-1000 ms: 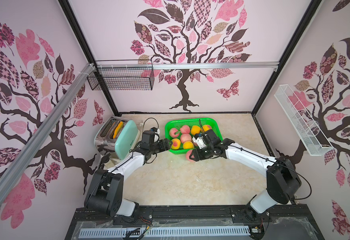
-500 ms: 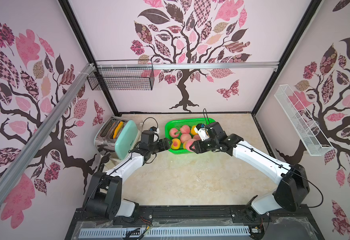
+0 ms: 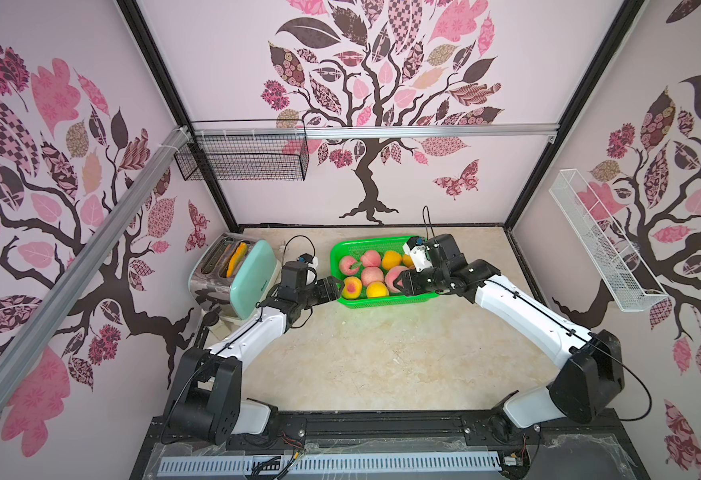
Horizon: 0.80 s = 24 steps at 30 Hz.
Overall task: Put the peaches into the basket
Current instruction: Place the peach in the basket.
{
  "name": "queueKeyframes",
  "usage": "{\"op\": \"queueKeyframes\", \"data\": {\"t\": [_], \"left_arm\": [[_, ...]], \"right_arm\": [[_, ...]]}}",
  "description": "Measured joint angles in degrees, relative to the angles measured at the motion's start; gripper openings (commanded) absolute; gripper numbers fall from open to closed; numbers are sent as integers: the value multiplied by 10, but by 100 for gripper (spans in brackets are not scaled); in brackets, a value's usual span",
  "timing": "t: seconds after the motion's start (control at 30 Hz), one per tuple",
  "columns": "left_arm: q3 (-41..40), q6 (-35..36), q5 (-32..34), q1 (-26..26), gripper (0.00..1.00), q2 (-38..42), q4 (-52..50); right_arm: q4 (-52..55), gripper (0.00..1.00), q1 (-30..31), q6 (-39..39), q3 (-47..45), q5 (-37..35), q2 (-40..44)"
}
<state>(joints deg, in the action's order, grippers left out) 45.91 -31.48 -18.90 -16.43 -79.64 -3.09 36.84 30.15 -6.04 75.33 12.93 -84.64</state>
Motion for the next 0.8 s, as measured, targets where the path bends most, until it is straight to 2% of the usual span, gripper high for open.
{"op": "queueKeyframes", "data": {"t": [0.17,0.57,0.8], "left_arm": [[-1,0,2,0,79,0,0],[-4,0,2,0,79,0,0],[-4,0,2,0,79,0,-1]], "right_arm": [[8,52,-12,1,28,-2,-14],[71,54,-27,13,111,-26,-118],[100,54,-45,18,123,-35,-145]]}}
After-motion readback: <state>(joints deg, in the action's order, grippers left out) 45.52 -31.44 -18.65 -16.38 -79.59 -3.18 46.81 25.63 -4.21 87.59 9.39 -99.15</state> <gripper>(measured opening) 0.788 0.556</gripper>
